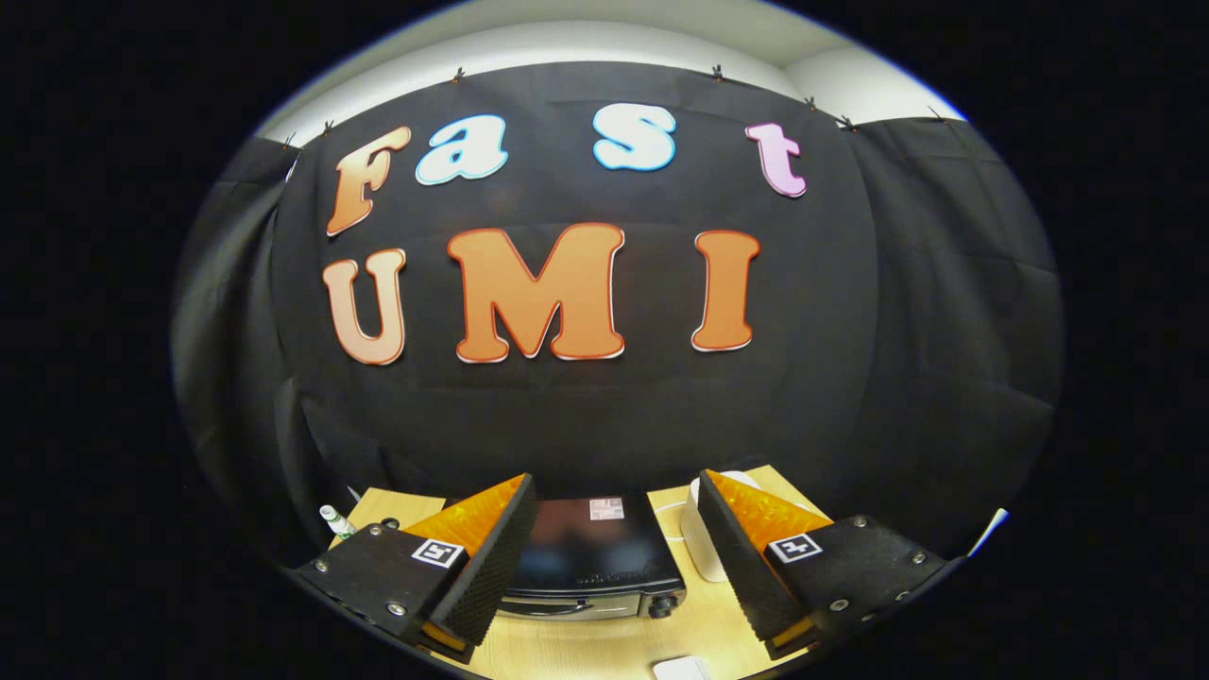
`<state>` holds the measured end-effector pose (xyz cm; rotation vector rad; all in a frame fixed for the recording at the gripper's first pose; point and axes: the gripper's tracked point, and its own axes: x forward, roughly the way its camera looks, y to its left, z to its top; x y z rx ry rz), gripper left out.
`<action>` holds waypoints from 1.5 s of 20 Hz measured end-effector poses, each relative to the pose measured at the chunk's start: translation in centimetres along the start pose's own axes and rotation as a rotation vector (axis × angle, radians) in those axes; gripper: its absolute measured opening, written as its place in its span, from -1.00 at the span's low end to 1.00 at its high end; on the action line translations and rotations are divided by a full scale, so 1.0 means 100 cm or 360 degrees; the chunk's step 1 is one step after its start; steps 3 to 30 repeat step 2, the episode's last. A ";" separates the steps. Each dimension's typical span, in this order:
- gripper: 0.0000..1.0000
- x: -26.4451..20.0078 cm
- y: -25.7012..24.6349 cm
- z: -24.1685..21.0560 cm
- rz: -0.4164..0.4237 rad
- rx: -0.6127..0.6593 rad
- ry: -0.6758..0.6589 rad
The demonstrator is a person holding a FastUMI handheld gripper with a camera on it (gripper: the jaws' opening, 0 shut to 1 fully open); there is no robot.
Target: Open the toaster oven, put the food inside, and close the toaster oven door.
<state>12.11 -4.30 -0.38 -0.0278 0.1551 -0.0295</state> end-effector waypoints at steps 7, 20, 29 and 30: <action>1.00 -0.007 -0.006 0.015 -0.0007 0.0031 -0.0033; 1.00 -0.007 -0.006 0.015 -0.0007 0.0031 -0.0033; 1.00 -0.007 -0.006 0.015 -0.0007 0.0031 -0.0033; 1.00 -0.007 -0.006 0.015 -0.0007 0.0031 -0.0033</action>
